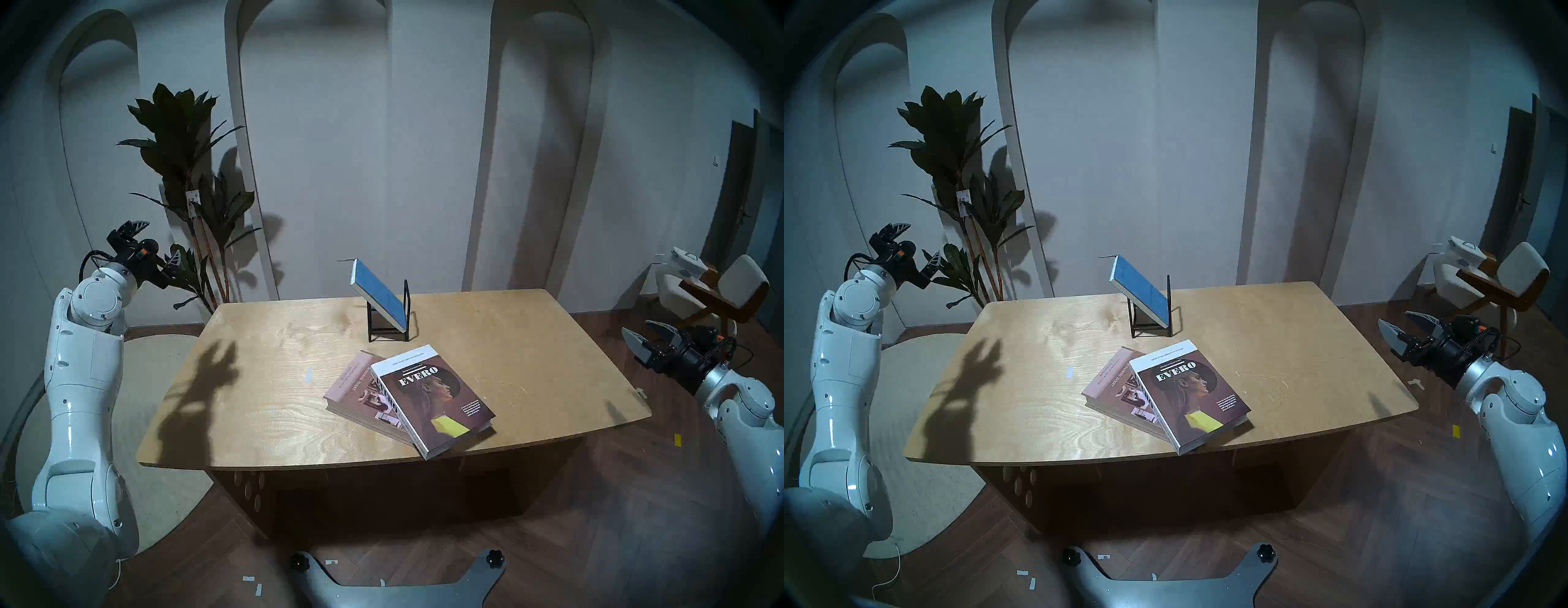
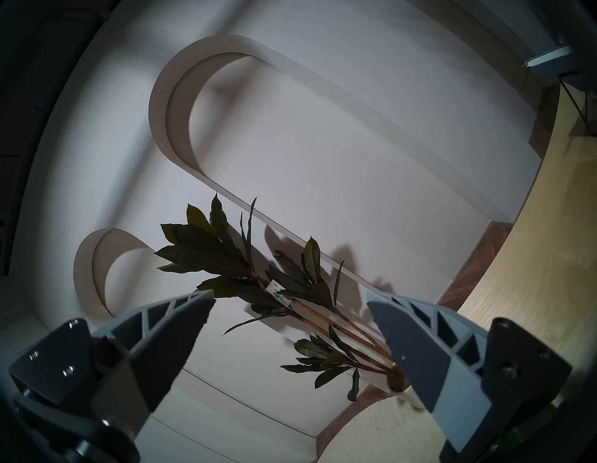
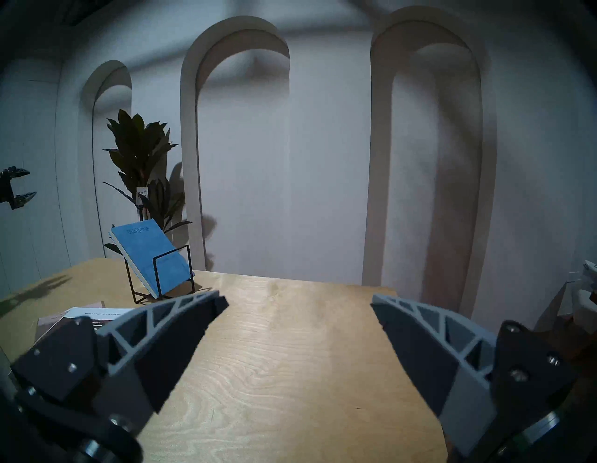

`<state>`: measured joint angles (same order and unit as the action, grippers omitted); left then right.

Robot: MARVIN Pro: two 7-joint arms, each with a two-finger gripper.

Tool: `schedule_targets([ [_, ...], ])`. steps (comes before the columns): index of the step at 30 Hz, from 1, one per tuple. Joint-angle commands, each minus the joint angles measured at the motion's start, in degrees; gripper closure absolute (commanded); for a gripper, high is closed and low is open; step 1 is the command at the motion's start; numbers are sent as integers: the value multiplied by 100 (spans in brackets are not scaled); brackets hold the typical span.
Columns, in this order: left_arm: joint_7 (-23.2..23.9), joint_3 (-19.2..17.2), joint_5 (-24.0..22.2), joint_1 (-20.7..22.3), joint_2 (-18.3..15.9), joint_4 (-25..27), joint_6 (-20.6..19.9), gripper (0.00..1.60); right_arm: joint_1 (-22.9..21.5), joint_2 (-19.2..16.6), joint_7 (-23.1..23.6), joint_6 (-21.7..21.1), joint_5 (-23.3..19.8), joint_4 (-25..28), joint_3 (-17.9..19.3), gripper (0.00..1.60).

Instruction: Stack the books into one stack

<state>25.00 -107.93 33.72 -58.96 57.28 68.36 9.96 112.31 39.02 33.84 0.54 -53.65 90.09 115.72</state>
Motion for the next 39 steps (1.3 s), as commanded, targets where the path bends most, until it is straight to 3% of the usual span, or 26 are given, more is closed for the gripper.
schedule_targets([
  [1, 433, -93, -553, 270, 141, -45, 87, 0, -173, -94, 107, 139, 3, 44, 29, 0],
  [5, 724, 242, -538, 362, 133, -136, 286, 0, -187, -88, 131, 142, 7, 33, 26, 0],
  [6, 816, 307, -521, 398, 171, -125, 168, 0, -189, -87, 136, 141, 8, 32, 25, 0],
  [8, 933, 382, -684, 488, 276, -197, 334, 0, -195, -84, 146, 140, 10, 27, 25, 0],
  [12, 1182, 504, -863, 574, 464, -112, 244, 0, -207, -79, 165, 141, 14, 19, 23, 0],
  [15, 655, 744, -326, 354, 291, 292, 796, 0, -210, -76, 175, 130, 13, 16, 24, 0],
  [29, -625, 1245, 1238, -520, -257, 1457, 2190, 0, -240, -66, 220, 124, 21, -7, 18, 0],
  [35, -1081, 1308, 2016, -765, -227, 1820, 2507, 0, -251, -61, 230, 130, 28, -13, 17, 0],
  [39, -1517, 1229, 2521, -915, 26, 1847, 2667, 0, -258, -54, 227, 143, 42, -14, 16, 0],
])
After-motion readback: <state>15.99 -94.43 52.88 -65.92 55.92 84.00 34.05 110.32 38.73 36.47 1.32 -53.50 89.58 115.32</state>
